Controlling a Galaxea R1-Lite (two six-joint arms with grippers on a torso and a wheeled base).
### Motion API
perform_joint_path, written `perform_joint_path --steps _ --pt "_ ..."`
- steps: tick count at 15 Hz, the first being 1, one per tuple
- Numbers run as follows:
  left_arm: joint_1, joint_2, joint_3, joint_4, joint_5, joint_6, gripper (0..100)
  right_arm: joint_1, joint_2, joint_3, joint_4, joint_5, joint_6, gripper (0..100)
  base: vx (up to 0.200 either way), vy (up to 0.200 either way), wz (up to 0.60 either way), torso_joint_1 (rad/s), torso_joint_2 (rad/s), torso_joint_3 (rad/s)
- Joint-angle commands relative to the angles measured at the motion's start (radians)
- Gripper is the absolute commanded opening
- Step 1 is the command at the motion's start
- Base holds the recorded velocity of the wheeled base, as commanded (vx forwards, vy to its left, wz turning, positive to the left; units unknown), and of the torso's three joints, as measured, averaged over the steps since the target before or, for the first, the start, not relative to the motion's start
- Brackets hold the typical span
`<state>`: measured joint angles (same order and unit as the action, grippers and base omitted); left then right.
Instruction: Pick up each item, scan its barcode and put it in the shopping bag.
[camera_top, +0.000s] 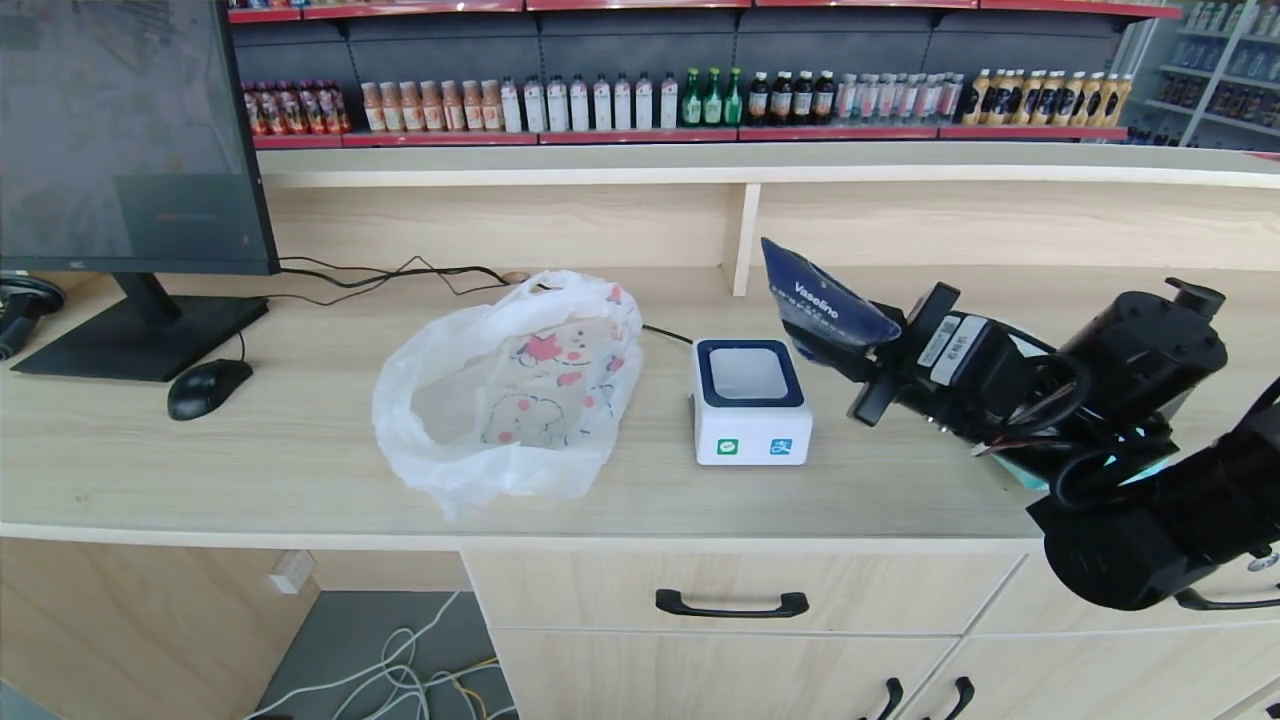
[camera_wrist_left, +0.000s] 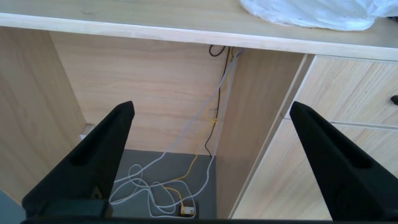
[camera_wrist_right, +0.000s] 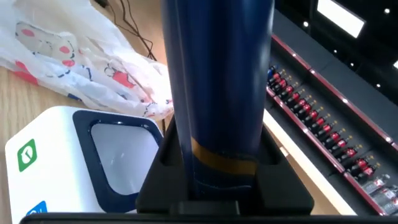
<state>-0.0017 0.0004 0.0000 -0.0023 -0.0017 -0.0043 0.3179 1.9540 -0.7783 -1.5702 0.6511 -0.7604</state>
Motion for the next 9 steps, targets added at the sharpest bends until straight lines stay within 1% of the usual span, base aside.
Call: perform_joint_path --steps 1,6,9 --pt "0.000 0.000 0.000 -0.001 0.000 0.000 100 -0.005 0.026 0.005 -0.001 0.007 -0.014 0 0.000 0.000 0.00 0.000 0.00 0.000" --pt "0.000 0.000 0.000 -0.002 0.000 -0.002 100 -0.013 0.043 -0.036 -0.001 0.078 -0.040 0 0.000 0.000 0.00 0.000 0.00 0.000" --pt "0.000 0.000 0.000 -0.002 0.000 -0.002 100 -0.010 0.045 -0.036 -0.001 0.090 -0.051 0 0.000 0.000 0.00 0.000 0.00 0.000"
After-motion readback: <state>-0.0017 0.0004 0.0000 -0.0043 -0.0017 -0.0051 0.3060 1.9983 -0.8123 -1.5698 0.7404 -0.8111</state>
